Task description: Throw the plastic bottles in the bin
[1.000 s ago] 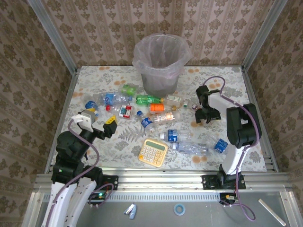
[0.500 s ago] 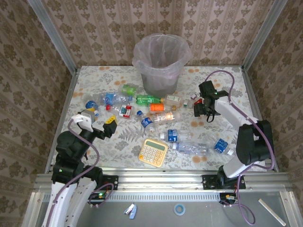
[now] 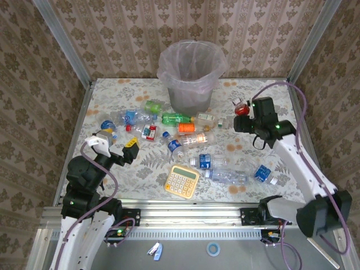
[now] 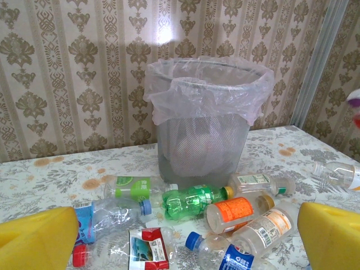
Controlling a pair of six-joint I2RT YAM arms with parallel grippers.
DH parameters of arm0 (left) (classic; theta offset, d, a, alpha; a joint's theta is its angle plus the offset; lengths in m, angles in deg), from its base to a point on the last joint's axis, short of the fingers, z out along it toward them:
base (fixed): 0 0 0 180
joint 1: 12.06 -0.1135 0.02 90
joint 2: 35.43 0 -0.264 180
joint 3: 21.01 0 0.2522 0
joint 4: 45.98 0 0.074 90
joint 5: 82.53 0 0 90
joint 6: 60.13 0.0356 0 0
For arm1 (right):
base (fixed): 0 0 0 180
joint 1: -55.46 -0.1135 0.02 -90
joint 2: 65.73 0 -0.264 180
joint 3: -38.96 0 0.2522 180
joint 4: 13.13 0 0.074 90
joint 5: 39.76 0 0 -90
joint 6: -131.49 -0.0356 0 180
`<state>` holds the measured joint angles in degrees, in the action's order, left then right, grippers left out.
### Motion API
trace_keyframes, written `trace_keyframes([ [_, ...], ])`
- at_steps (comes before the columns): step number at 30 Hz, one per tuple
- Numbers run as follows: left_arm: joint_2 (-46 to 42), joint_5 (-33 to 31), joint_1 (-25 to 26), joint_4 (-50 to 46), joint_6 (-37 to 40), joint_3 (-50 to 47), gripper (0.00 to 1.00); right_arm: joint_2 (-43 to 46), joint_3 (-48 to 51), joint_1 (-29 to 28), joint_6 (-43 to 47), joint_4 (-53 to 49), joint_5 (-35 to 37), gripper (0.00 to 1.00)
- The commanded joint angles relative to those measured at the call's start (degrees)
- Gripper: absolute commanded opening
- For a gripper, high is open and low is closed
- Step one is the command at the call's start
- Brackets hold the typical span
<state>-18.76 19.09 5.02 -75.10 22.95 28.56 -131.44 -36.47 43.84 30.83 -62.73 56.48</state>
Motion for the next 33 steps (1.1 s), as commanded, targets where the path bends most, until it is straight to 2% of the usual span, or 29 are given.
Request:
trace_keyframes([
  [1, 0.12, 1.12, -0.56, 1.5, -0.92, 0.75, 1.0, 6.25, 1.59, -1.07, -0.4, 4.72, -7.19, 0.4],
  [9, 0.13, 1.39, -0.63, 2.08, -1.65, 0.62, 1.0, 19.11, 5.23, -3.52, -2.76, 19.46, -15.45, 0.4],
  [12, 0.12, 1.52, -0.65, 2.17, -1.7, 0.57, 1.0, 21.44, 6.17, -3.59, -4.37, 24.9, -19.55, 0.4],
  [15, 0.13, 1.39, -0.65, 2.26, -1.73, 0.57, 1.0, 21.73, 5.45, -3.59, -5.64, 28.48, -23.3, 0.4],
  [20, 0.14, 1.3, -0.65, 2.32, -1.75, 0.57, 1.0, 22.24, 5.02, -4.01, -7.22, 35.75, -25.55, 0.39],
  [27, 0.12, 1.28, -0.65, 2.52, -1.78, 0.4, 1.0, 20.81, 4.78, -4.86, -8.8, 50.42, -26.22, 0.39],
  [33, 0.16, 1.21, -0.65, 2.35, -1.78, 0.4, 1.0, 15.78, 0.23, -5.91, -9.26, 54.86, -25.93, 0.38],
])
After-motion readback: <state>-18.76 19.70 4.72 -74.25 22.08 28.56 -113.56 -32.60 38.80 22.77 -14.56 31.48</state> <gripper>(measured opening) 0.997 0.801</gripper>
